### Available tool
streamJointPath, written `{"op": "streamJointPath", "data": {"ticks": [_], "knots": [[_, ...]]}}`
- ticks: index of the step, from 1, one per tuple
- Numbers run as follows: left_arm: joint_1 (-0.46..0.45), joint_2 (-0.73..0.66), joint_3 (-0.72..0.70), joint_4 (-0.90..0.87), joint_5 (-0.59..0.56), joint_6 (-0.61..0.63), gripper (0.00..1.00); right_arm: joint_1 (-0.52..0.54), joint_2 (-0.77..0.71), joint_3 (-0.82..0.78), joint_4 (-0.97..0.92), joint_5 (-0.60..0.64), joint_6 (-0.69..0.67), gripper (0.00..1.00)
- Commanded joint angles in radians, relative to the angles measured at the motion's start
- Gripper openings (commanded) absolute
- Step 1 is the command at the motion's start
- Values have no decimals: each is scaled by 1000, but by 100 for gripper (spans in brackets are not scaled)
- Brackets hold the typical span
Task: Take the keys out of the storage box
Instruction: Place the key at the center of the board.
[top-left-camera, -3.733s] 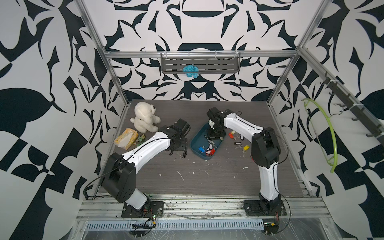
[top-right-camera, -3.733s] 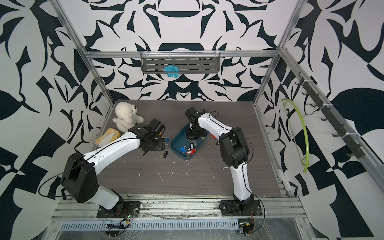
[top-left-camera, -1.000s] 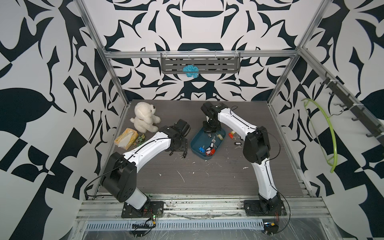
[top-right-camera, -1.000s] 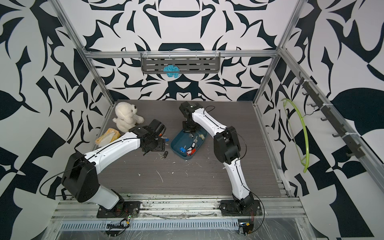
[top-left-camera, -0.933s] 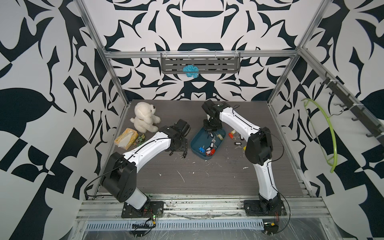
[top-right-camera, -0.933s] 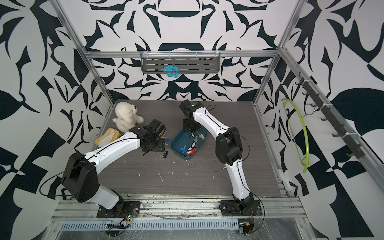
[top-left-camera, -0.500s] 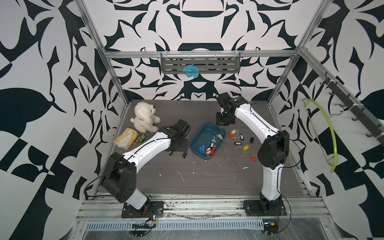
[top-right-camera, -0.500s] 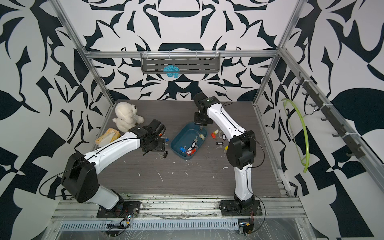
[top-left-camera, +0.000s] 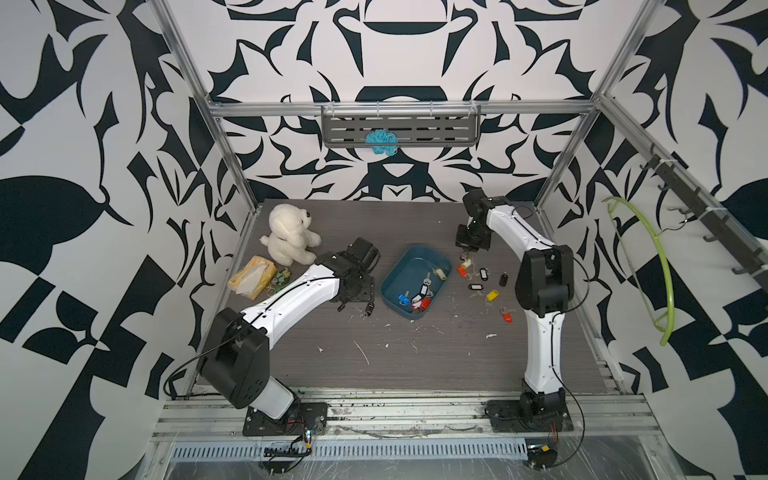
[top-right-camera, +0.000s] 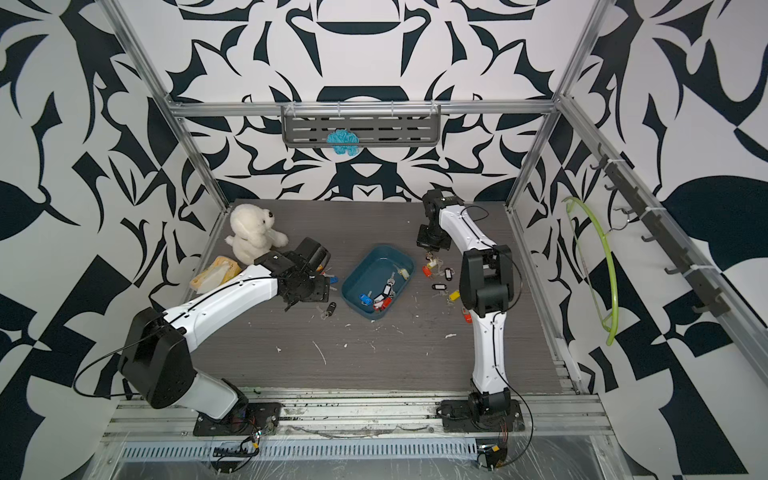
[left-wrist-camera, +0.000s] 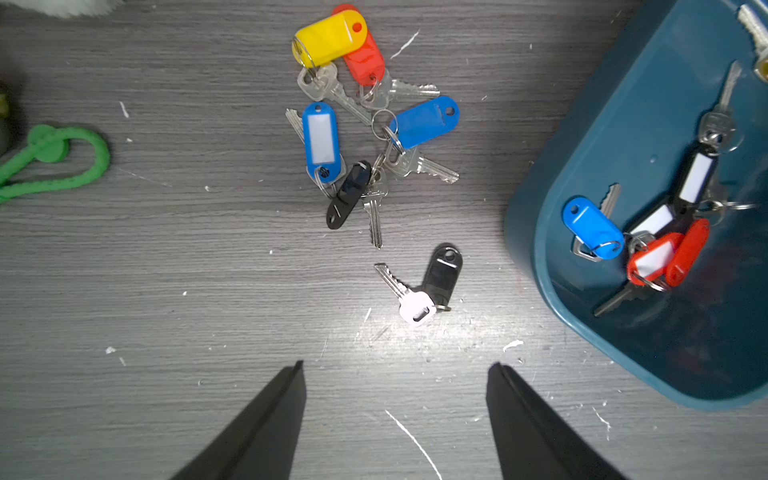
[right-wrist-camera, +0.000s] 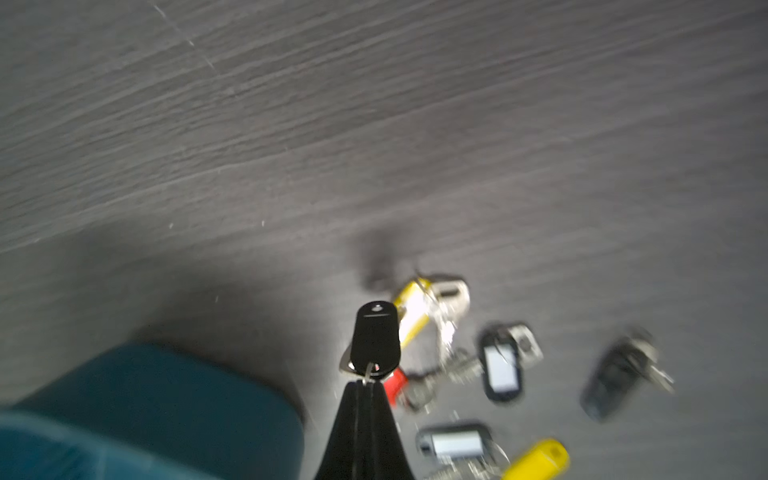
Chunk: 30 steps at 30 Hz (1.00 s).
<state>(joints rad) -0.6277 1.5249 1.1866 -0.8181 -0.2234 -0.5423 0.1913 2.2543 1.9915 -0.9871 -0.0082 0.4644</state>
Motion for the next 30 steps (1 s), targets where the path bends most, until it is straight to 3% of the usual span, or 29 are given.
{"op": "streamJointPath", "data": {"ticks": [1,4,5,7,10,11,16,19,27,30], "knots": [[5,-38,8,-5,5,12,76,-4,23,89,3,-28,-8,0],[4,-46,13,-4,8,17,76,-5,43,104,2,-39,-1,0],[5,-47,14,-4,13,20,76,-5,44,103,2,-43,0,7],[2,-51,21,24,22,26,78,-4,33,84,5,-48,2,33],[-5,-49,44,39,37,51,82,-5,-15,28,22,-30,3,47],[-12,-45,57,45,43,65,89,-5,-37,5,27,-23,6,48],[-60,5,163,48,47,143,96,-5,-204,-125,60,9,16,50],[-93,67,240,37,51,177,95,-6,-357,-256,102,6,26,45],[-157,295,455,7,85,239,90,-6,-803,-745,247,-60,93,31],[-158,382,525,5,129,268,81,-6,-891,-862,249,-68,104,29]]}}
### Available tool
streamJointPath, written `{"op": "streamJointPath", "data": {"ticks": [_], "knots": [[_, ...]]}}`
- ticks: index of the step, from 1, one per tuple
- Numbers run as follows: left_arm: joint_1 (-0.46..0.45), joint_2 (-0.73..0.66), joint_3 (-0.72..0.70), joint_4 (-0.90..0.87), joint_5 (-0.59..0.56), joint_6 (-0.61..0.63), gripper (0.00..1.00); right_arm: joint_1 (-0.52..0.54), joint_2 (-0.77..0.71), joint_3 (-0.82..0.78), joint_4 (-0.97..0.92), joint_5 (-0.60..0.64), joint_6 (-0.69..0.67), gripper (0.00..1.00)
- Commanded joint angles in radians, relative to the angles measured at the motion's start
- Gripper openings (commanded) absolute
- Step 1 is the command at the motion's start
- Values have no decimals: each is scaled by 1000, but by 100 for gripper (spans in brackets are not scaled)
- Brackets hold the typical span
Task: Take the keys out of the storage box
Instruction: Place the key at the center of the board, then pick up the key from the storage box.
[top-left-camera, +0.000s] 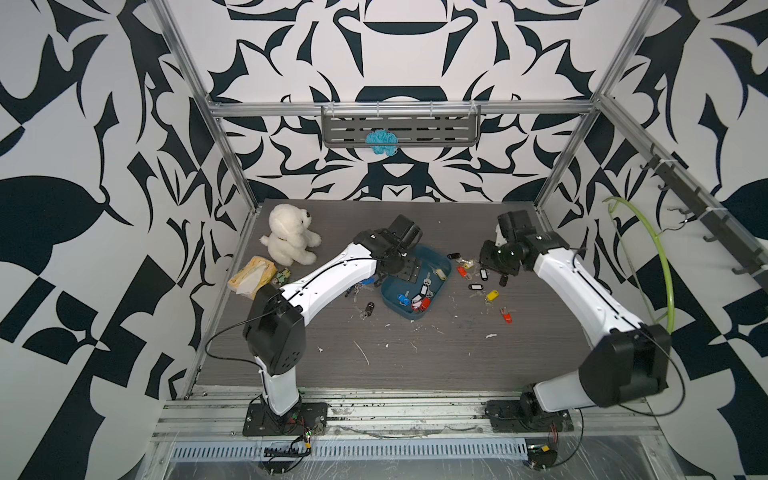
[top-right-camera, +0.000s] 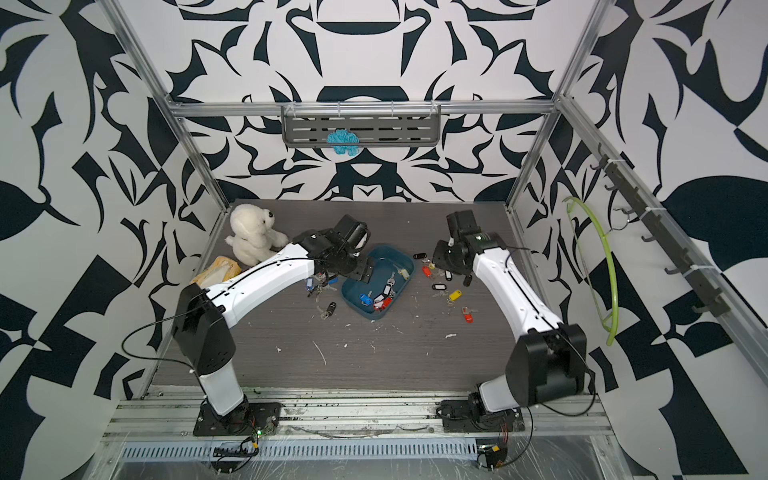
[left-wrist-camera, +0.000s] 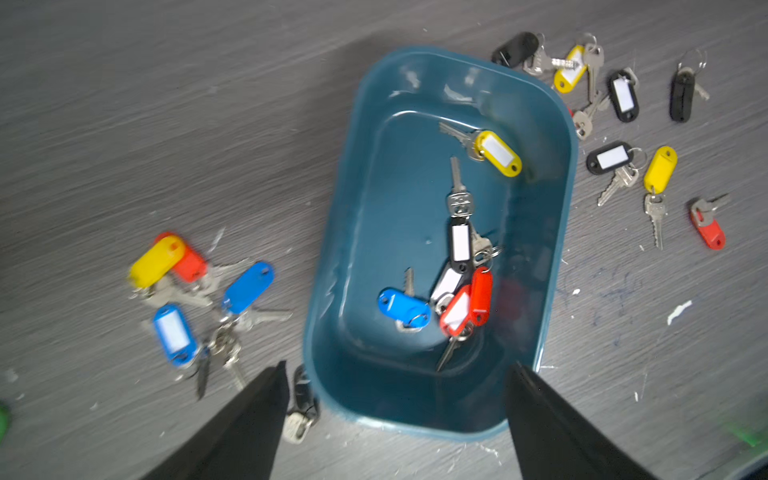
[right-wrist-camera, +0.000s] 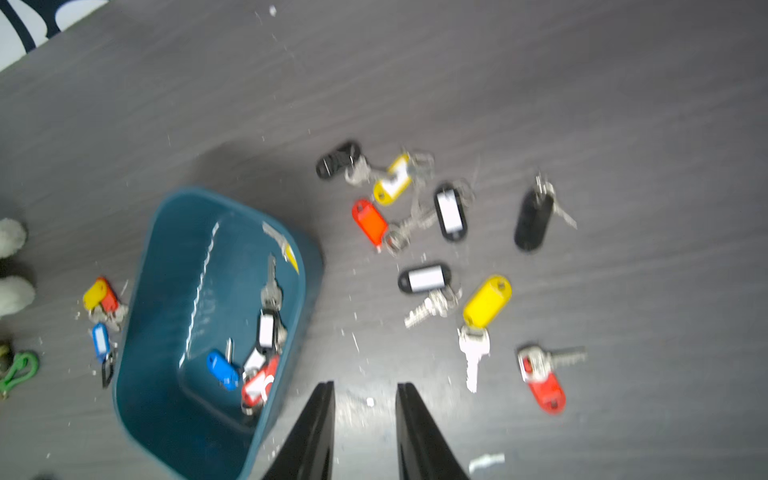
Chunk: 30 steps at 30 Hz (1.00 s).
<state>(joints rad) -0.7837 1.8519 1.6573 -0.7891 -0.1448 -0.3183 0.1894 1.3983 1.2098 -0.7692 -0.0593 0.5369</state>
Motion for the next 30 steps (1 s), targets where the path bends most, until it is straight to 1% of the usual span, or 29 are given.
{"op": "streamJointPath", "data": {"ticks": [1,3,10,14,19,23,30], "knots": [[-3,81,76,-24,70,54,79,-4,-56,-109,35,-17,33,29],[-6,139,123,-24,98,79,74,-4,-95,-162,48,-17,35,28],[-17,322,261,-62,145,114,68,-4,-149,-245,87,-48,53,25],[-16,402,340,-74,167,119,65,-4,-183,-278,112,-60,66,24],[-17,490,442,-109,181,115,61,-4,-186,-290,105,-73,66,24],[-18,520,456,-111,182,106,58,-4,-186,-299,105,-78,67,23],[-25,550,455,-116,169,100,54,-4,-177,-303,102,-83,66,22]]}}
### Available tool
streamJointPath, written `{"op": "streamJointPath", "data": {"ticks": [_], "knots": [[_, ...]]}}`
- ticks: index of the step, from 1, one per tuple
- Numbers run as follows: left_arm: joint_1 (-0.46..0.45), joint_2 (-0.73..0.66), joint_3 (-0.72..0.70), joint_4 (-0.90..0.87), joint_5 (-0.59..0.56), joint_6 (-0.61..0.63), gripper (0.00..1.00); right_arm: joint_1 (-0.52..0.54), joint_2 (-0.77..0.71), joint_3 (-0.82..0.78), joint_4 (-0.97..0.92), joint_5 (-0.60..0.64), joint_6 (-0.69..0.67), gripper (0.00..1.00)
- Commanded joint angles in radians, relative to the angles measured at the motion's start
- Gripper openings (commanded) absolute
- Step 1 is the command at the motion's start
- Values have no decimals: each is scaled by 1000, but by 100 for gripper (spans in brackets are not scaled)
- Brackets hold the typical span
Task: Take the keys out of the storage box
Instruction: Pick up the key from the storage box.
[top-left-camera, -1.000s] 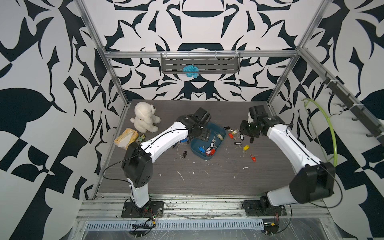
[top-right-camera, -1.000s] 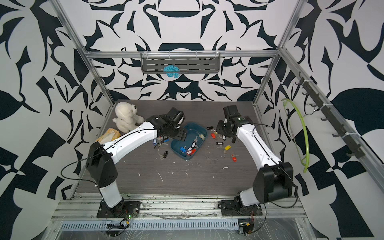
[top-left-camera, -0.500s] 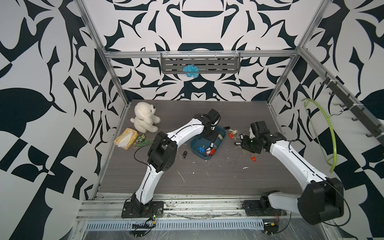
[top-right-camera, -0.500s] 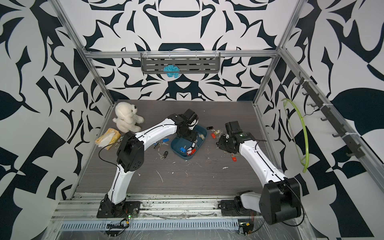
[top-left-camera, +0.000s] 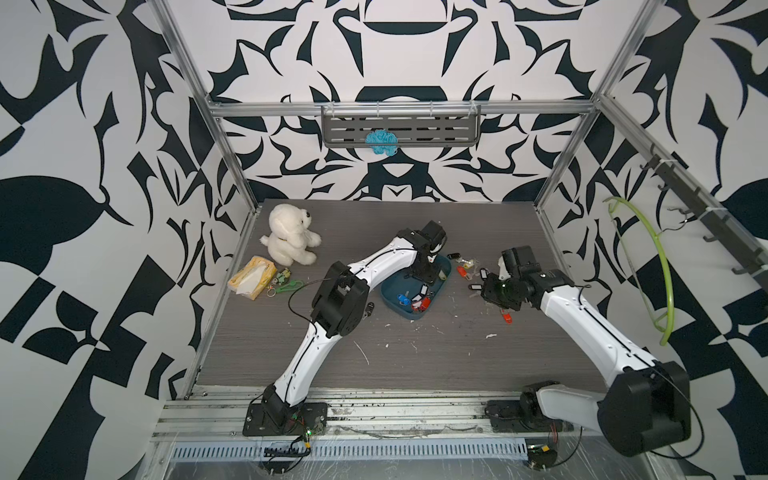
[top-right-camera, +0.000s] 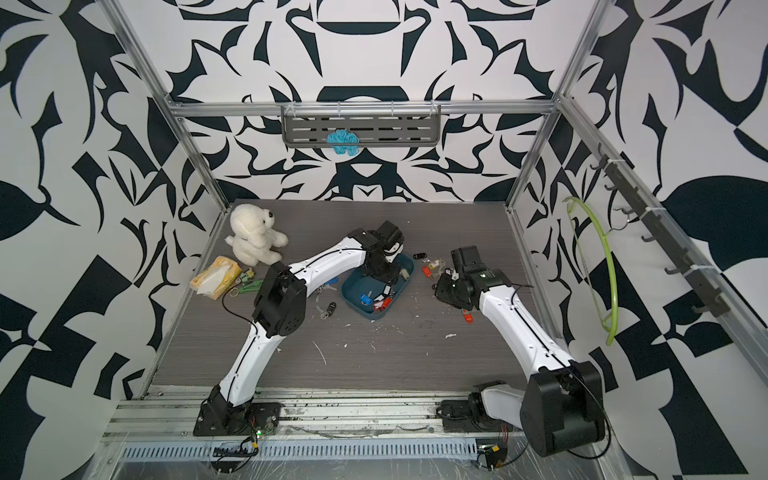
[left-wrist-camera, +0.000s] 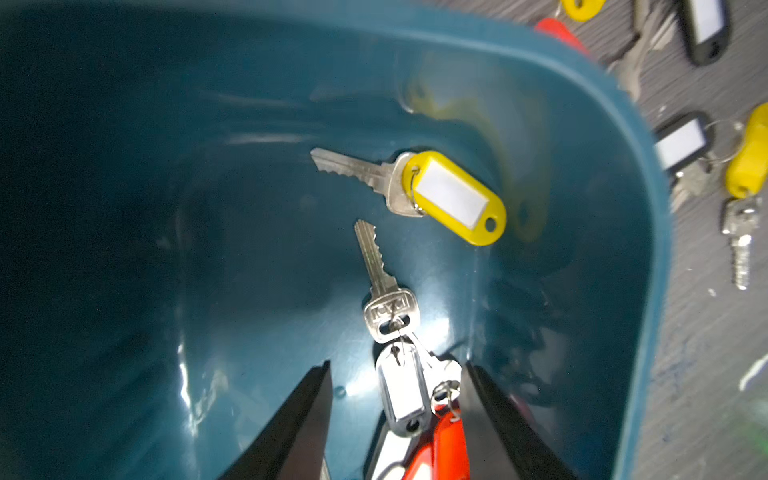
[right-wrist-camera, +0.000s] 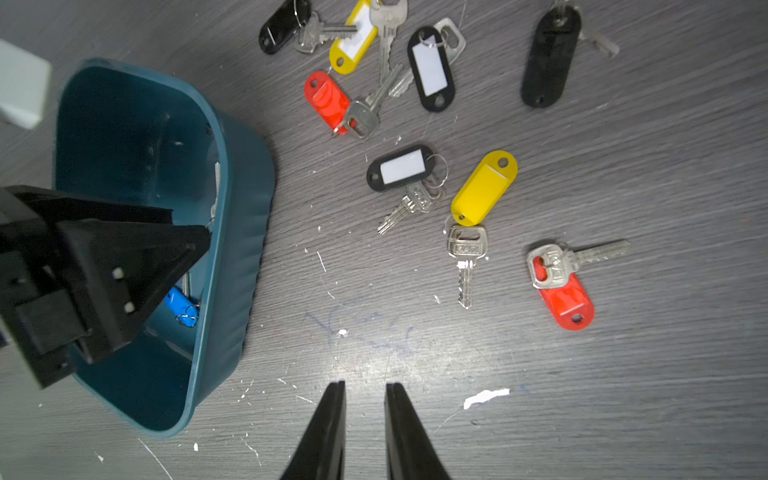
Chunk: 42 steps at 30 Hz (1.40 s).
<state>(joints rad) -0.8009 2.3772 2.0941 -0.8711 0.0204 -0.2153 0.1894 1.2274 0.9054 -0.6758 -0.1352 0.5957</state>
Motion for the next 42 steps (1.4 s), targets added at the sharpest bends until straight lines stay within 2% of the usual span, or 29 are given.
{"op": "streamJointPath", "data": {"ticks": [1,14,19,22,23,30,42], "knots": [[-10,28,20,-36,2,-2,53,-4,-5,0,8,-9,7,22],[-21,65,37,-49,-1,-3,34,-4,11,0,6,-17,4,19],[-21,72,49,-59,0,-2,20,-4,12,0,6,-17,4,19],[-21,77,61,-72,-2,-1,2,-3,11,0,5,-15,4,18],[-21,76,63,-75,-7,-1,0,-4,9,0,5,-16,4,18],[-21,17,54,-92,-49,5,0,-4,3,6,1,-14,7,17],[-8,-164,16,-112,-155,3,0,-3,-15,1,-5,-16,18,15]]}}
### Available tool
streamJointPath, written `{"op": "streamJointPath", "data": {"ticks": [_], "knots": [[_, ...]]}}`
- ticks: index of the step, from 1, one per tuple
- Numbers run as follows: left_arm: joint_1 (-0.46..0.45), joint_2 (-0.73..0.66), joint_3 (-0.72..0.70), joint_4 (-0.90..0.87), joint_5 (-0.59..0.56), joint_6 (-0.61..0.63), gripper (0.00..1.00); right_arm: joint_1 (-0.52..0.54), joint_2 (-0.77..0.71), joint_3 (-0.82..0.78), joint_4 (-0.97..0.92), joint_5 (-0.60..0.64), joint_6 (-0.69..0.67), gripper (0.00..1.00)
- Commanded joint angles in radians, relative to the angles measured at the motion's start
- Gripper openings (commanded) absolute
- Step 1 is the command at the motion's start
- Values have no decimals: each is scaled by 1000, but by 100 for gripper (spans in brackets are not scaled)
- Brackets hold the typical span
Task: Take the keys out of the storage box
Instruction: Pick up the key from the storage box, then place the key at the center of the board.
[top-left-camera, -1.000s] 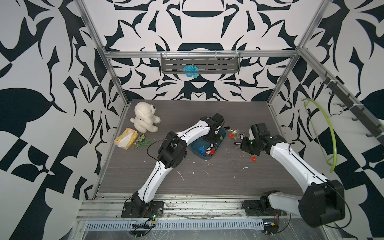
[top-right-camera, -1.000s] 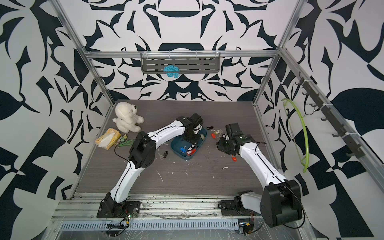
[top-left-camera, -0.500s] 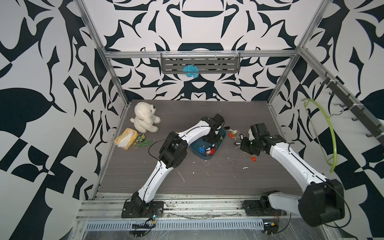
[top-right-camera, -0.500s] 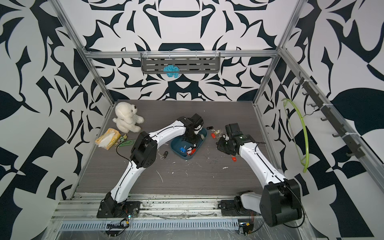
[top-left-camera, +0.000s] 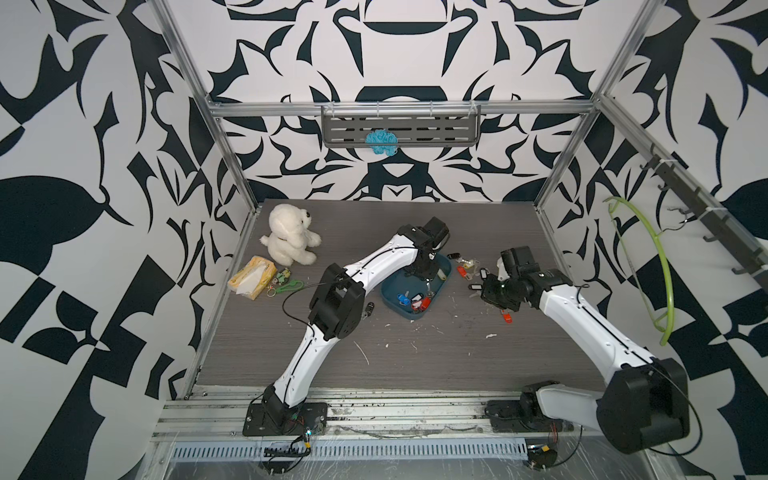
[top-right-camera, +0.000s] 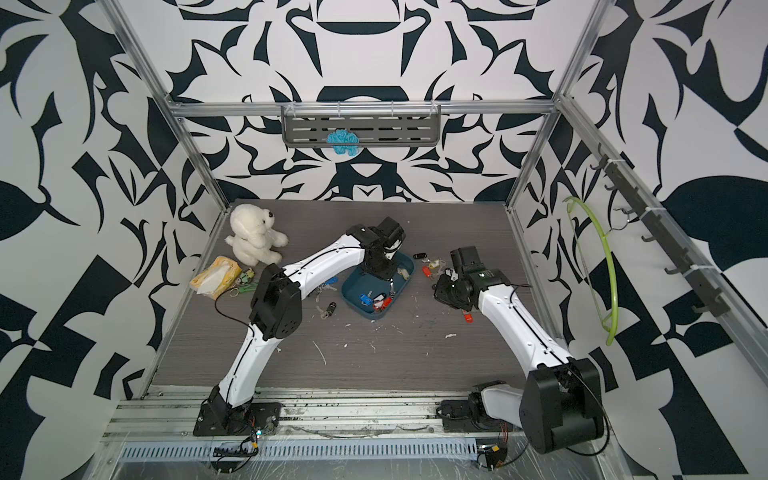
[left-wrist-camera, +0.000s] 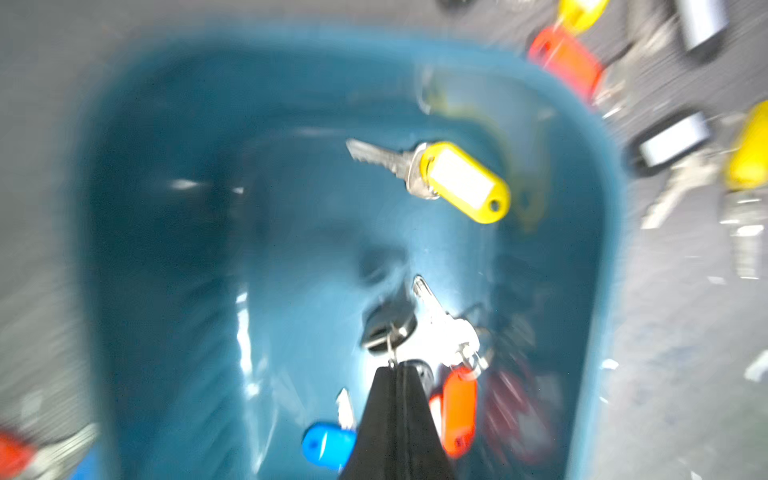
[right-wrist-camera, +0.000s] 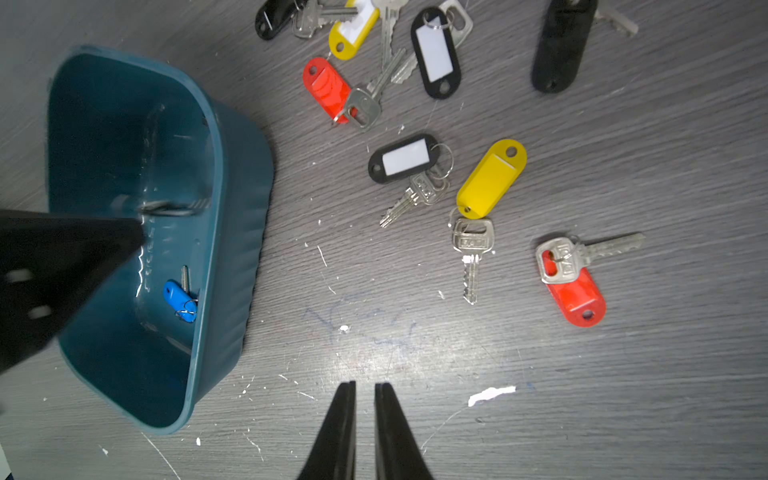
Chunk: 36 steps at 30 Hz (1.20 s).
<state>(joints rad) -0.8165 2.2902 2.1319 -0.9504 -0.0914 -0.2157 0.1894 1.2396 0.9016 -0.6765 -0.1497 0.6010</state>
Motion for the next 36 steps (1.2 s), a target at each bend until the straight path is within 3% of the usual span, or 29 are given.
{"op": "streamJointPath", "data": {"ticks": [1,13,19,28,36], "knots": [[17,-100,-31,-32,-56,-3,0,-3,-29,5,-6,-1,13,15],[280,-366,-237,-16,-62,-15,0,1,-28,-10,13,-24,34,14],[370,-284,-265,12,18,6,0,11,-11,-19,22,-27,39,14],[372,-98,-154,8,86,5,0,23,4,-38,29,-19,40,14],[370,-58,-187,34,124,-39,0,28,20,-42,38,-22,39,14]]}}
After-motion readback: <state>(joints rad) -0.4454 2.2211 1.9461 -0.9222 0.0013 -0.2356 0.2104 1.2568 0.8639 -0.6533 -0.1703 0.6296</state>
